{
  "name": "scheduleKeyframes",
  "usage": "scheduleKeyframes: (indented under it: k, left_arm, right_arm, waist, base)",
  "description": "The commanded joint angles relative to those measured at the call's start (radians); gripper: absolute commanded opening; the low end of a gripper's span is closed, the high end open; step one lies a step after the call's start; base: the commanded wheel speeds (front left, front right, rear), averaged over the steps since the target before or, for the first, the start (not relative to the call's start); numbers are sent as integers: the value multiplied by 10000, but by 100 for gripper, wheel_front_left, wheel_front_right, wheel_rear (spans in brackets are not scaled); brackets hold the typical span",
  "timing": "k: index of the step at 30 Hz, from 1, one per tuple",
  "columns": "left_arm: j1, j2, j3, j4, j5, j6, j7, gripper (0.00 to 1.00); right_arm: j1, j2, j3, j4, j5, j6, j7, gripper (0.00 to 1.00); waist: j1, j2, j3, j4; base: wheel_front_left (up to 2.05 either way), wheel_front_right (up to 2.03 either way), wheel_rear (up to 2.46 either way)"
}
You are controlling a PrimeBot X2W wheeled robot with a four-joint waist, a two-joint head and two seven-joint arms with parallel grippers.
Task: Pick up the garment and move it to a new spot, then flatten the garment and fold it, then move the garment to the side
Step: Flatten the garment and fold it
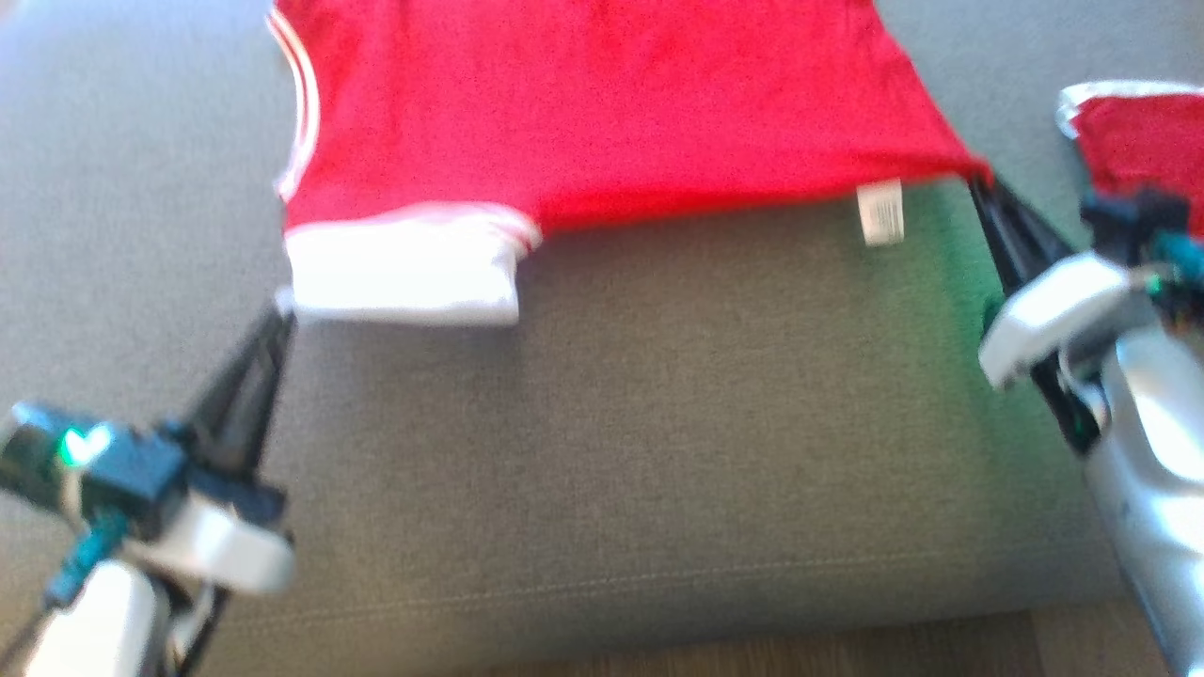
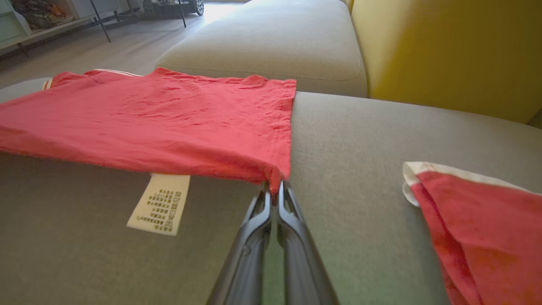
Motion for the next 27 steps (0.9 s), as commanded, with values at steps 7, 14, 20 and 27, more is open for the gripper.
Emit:
scheduleKeyframes:
  k: [7, 14, 20, 27]
  left_arm:
    - [1838, -375, 731, -1002, -106, -48, -49, 0]
    - [3556, -848, 1234, -2078, -191, -32, -49, 0]
    - [3472, -808, 1115, -2371, -347, -46, -49, 0]
    - [1529, -919, 413, -957, -382, -53, -45, 0]
  right_arm:
    - [3083, -171, -1348, -2645, -206, -4, 146, 0]
    - [6160, 533, -3347, -6237, -621, -4, 1342, 0]
    - [6931, 1049, -3975, -8039, -1004, -4, 2295, 0]
    - [6137, 1280, -3909, -8128, -1297, -4, 2841, 0]
  waist:
    - [1, -1, -832, -5]
    - [1, -1, -885, 242]
    - [1, -1, -734, 370]
    - [1, -1, -639, 371]
  base:
    - [0, 0, 0]
    - [0, 0, 0]
    - [0, 0, 0]
    - [0, 0, 0]
